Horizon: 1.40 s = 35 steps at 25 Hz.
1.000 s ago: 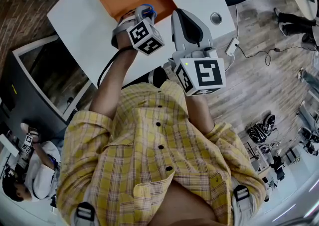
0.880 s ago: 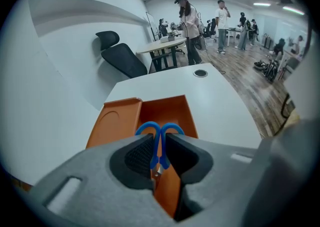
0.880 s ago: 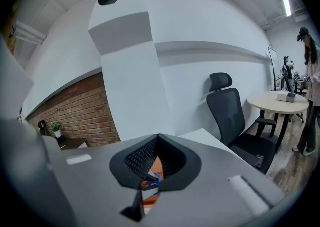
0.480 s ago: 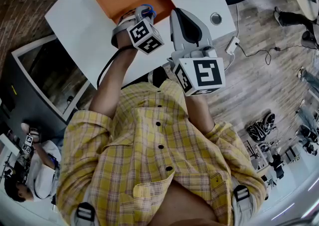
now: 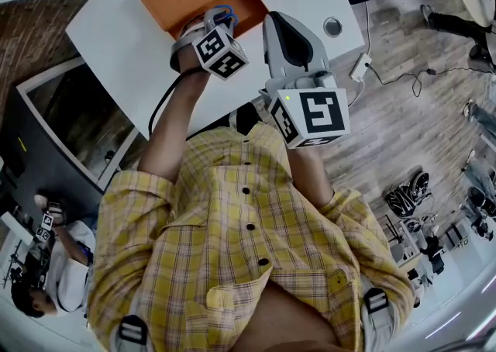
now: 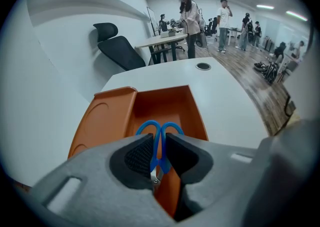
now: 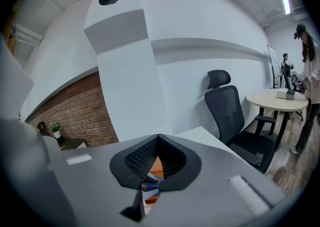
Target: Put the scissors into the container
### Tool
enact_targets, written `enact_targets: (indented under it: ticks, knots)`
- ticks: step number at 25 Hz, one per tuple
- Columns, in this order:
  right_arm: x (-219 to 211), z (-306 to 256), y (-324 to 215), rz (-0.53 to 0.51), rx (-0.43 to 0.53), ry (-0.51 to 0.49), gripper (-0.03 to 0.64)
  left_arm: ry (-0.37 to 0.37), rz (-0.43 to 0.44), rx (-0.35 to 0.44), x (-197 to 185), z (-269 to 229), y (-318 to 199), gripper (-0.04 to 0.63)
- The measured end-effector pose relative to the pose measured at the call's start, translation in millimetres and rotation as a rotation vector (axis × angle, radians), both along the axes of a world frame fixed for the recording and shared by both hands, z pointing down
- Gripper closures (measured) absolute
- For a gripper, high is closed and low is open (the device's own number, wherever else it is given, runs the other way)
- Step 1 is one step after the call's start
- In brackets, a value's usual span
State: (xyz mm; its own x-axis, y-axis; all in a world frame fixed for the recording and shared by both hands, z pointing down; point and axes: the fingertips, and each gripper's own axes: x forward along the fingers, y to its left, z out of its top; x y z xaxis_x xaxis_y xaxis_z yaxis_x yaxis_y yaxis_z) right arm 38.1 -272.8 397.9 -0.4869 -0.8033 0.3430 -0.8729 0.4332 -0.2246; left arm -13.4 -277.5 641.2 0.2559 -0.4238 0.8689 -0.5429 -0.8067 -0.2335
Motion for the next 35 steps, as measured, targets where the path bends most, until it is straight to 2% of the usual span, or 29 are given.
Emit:
enact_targets:
  ticks: [10, 17, 35]
  knots:
    - [1.5, 0.4, -0.3, 0.002, -0.001, 0.003, 0.611, 0.005, 0.001, -0.012, -0.2, 10.7, -0.6, 0.511]
    - [-0.6, 2.8, -0.3, 0.0, -0.004, 0.003, 0.611, 0.054, -0.009, -0.027, 2.1, 16.9, -2.8, 0.511]
    - [-0.5, 6.2, 0.3, 0.013, -0.014, 0.006, 0.611, 0.079, -0.022, -0.067, -0.6, 28.7, -3.2, 0.509]
